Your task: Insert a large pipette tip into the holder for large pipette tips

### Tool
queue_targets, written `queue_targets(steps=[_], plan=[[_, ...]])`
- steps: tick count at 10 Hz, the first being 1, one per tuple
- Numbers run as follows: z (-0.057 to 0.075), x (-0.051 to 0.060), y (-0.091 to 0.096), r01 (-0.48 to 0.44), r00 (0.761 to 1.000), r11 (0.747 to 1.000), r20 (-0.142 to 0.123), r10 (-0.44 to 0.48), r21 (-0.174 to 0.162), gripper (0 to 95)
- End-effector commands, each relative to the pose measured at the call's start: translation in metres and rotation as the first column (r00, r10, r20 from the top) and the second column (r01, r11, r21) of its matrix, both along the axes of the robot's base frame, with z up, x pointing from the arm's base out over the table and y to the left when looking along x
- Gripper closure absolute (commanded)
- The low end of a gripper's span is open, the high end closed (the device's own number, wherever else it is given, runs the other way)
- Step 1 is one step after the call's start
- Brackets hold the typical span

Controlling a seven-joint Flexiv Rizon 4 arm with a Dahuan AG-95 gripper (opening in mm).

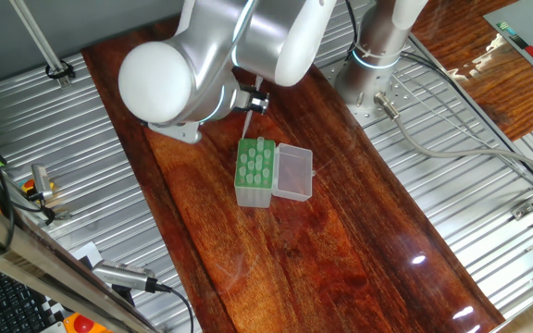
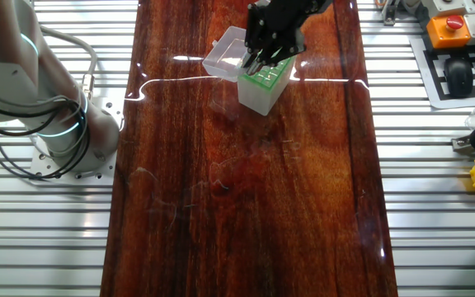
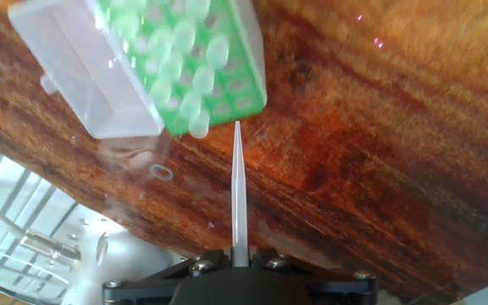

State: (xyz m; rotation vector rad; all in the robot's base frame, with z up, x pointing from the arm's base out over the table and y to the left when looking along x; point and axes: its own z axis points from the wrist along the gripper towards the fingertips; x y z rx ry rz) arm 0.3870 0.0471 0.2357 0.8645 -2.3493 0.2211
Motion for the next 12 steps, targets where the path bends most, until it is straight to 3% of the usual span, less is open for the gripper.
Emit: queue_targets(steps=[1, 3, 5, 10, 12], plan=[[0.000, 0.000, -0.001, -0.007, 1.000, 1.000, -0.001, 0.007, 0.002, 95.0], [0.000, 0.000, -0.001, -0.024, 1.000, 1.000, -0.019, 0.024, 0.003, 95.0], [0.000, 0.000, -0.001, -0.019, 1.000, 1.000, -0.015, 0.019, 0.011, 95.0], [0.000, 0.000, -0.001, -0.060, 0.998, 0.998, -0.037, 0.059, -0.028, 95.0], [-0.011, 0.005, -0.001, -0.064, 0.997, 0.997, -0.040, 0.063, -0.036, 95.0]])
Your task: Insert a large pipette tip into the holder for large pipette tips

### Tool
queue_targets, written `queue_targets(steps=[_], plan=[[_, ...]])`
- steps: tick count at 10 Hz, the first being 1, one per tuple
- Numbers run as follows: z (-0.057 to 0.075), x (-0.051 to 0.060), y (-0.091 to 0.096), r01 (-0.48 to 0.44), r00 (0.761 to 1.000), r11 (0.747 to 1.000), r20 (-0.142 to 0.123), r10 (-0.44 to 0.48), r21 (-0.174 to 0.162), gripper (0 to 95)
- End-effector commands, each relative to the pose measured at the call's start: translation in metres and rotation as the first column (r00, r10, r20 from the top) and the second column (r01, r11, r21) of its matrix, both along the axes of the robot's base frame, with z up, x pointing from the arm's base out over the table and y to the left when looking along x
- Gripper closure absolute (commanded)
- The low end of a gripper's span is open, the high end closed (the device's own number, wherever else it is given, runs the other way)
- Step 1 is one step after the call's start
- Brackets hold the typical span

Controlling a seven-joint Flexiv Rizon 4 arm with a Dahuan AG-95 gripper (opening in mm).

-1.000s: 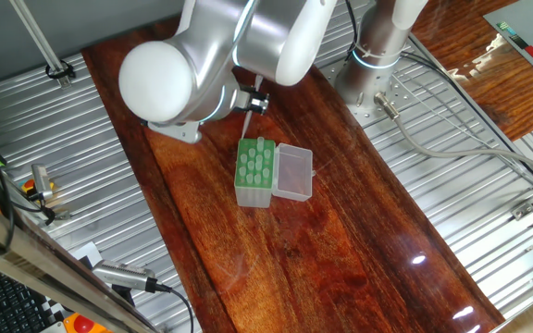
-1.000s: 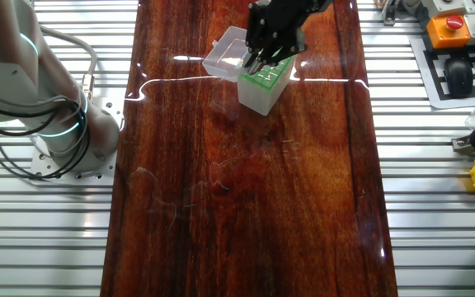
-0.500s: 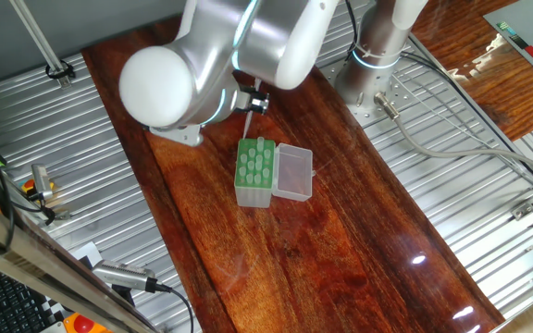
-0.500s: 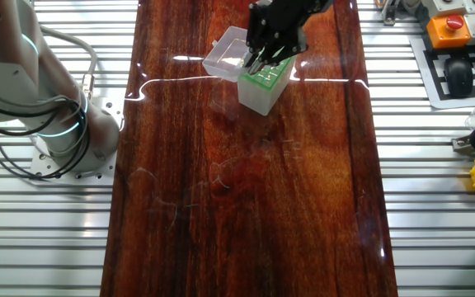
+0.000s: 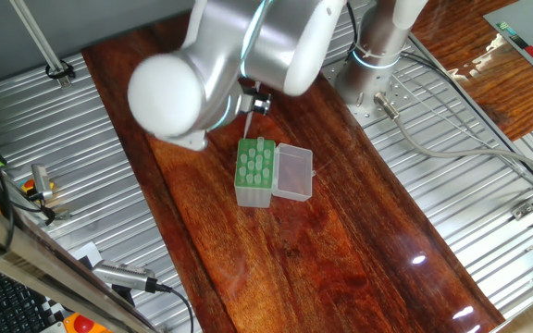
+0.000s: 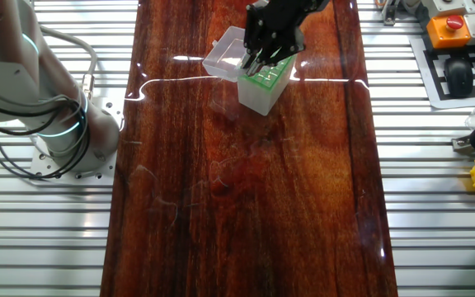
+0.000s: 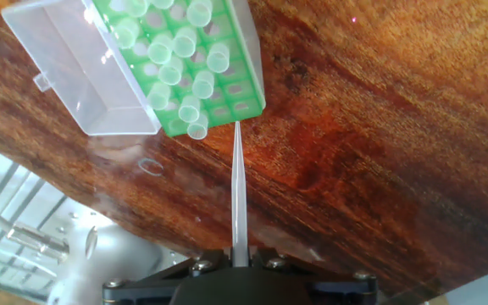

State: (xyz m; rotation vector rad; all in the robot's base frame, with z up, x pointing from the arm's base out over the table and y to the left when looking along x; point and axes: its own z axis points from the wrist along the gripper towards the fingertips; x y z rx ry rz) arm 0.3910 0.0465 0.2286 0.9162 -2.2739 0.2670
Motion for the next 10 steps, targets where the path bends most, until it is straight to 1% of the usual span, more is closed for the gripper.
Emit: queue_targets(steps=[1, 5, 10], plan=[[-0.006, 0.003, -0.001, -0.009, 1.000, 1.000, 0.000, 0.009, -0.001, 95.0], [-0.014, 0.006, -0.002, -0.051, 0.998, 0.999, -0.029, 0.051, -0.002, 95.0], [-0.022, 0.007, -0.003, -0.072, 0.996, 0.997, -0.044, 0.072, -0.007, 95.0]])
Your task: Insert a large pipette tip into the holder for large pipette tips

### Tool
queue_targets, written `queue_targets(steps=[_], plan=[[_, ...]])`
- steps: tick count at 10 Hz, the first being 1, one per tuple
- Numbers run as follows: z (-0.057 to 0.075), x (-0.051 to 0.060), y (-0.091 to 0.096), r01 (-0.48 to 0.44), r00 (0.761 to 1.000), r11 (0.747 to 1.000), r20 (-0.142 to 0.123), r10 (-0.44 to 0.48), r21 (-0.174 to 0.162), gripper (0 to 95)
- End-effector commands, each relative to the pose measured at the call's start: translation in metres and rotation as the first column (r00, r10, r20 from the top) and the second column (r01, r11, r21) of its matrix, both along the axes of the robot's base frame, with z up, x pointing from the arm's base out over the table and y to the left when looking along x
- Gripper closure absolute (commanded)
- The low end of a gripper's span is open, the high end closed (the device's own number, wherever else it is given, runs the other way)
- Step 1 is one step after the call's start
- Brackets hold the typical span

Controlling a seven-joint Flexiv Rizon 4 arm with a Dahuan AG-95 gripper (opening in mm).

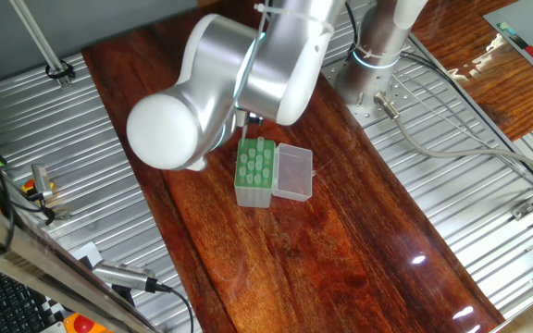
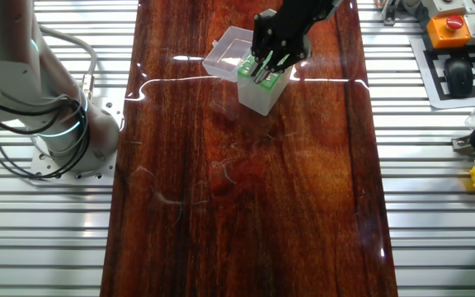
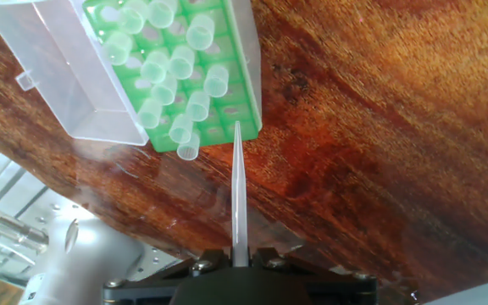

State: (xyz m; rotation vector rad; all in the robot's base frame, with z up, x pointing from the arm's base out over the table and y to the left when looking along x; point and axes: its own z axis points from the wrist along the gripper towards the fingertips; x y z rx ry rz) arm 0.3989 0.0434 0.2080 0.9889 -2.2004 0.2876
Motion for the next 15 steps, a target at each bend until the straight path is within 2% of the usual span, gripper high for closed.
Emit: queue_targets(steps=[1, 11, 14, 15], plan=[[-0.002, 0.000, 0.000, -0.005, 1.000, 1.000, -0.002, 0.005, 0.005, 95.0], [-0.016, 0.001, 0.008, -0.048, 0.998, 0.999, -0.032, 0.048, 0.018, 95.0], [-0.017, 0.002, 0.009, -0.060, 0.997, 0.998, -0.037, 0.060, 0.006, 95.0], [-0.017, 0.002, 0.009, -0.060, 0.998, 0.998, -0.036, 0.060, 0.003, 76.0]])
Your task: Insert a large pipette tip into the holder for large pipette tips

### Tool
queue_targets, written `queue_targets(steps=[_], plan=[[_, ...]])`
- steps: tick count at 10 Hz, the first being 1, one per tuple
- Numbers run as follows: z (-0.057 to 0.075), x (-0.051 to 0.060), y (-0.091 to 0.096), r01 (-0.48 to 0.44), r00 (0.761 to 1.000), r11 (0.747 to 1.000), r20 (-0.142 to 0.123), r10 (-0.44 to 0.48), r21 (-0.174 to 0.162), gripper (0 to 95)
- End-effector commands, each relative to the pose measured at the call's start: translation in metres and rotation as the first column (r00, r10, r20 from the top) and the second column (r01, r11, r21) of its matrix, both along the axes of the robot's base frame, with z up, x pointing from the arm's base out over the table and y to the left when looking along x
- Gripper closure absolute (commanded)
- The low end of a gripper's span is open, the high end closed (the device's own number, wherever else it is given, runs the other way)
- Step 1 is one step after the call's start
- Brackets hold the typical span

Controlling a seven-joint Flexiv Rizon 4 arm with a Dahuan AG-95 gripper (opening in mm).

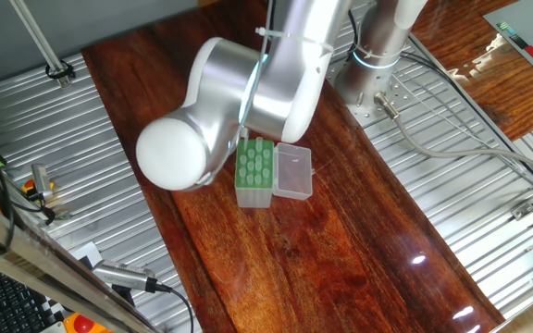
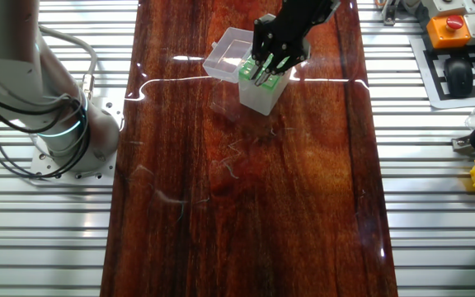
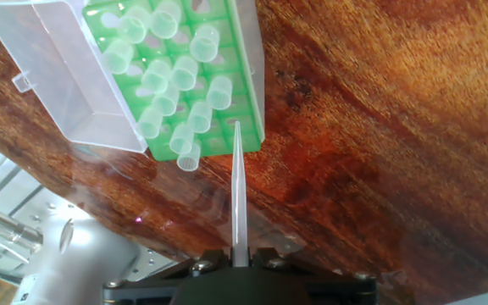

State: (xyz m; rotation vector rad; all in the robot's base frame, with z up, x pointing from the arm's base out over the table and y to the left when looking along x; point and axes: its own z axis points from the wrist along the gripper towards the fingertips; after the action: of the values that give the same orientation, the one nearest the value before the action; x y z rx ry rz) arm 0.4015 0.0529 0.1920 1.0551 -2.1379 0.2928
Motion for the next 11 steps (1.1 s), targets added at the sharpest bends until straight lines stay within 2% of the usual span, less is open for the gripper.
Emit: queue_targets(steps=[1, 2, 4, 6, 7, 8, 11], plan=[[-0.001, -0.001, 0.000, 0.005, 1.000, 1.000, 0.006, -0.005, -0.010, 76.0], [-0.001, -0.001, 0.000, 0.010, 1.000, 1.000, 0.010, -0.010, -0.012, 57.0], [-0.001, -0.001, 0.000, 0.015, 1.000, 1.000, 0.015, -0.015, -0.008, 57.0], [0.001, -0.002, -0.002, 0.026, 0.999, 1.000, 0.032, -0.026, 0.010, 57.0], [0.006, -0.004, -0.007, 0.054, 0.996, 0.997, 0.064, -0.057, 0.053, 57.0], [0.009, -0.006, -0.010, 0.060, 0.994, 0.995, 0.090, -0.067, 0.081, 57.0], [0.017, -0.012, -0.021, 0.057, 0.987, 0.989, 0.138, -0.077, 0.139, 57.0]])
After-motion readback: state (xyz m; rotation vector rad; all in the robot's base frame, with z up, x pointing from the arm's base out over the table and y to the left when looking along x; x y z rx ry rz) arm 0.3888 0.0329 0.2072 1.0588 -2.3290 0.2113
